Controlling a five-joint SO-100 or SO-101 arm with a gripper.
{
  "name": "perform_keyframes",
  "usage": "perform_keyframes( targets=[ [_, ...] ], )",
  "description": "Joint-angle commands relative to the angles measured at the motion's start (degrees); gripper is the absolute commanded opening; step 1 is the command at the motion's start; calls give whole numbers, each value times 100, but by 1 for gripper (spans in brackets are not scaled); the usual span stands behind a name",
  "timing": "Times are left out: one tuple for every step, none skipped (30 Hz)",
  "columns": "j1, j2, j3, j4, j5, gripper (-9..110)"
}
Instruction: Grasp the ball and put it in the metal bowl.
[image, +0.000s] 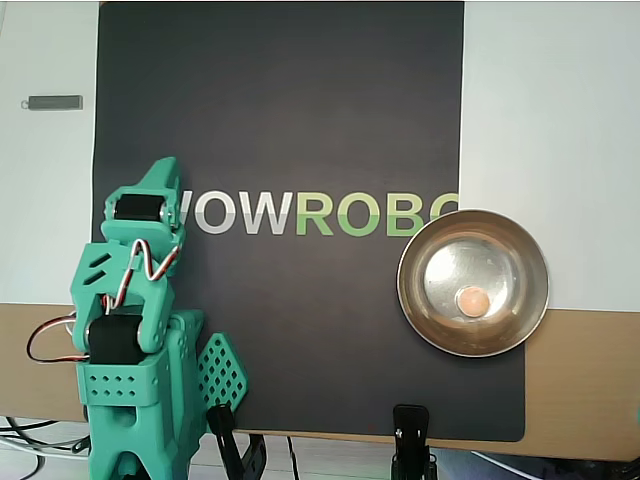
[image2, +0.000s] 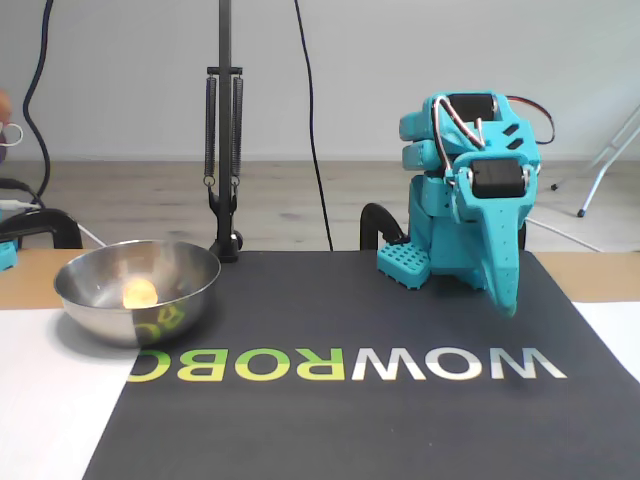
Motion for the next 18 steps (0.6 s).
perform_keyframes(
  targets=[
    [141,360,185,44,-26,0],
    [185,360,185,44,-18,0],
    [211,360,185,53,-9,0],
    [229,369,185,62,-18,0],
    [229,369,185,62,-26,0],
    [229,369,185,62,-26,0],
    [220,369,185,62,-26,0],
    [220,369,185,62,-26,0],
    [220,369,185,62,-26,0],
    [220,369,185,62,-26,0],
    [220,369,185,62,-26,0],
    [220,369,185,62,-35,0],
    [220,369,185,62,-35,0],
    [220,369,185,62,-35,0],
    [220,369,185,62,-35,0],
    [220,369,185,62,-26,0],
    [229,369,185,62,-26,0],
    [229,360,185,62,-26,0]
  ],
)
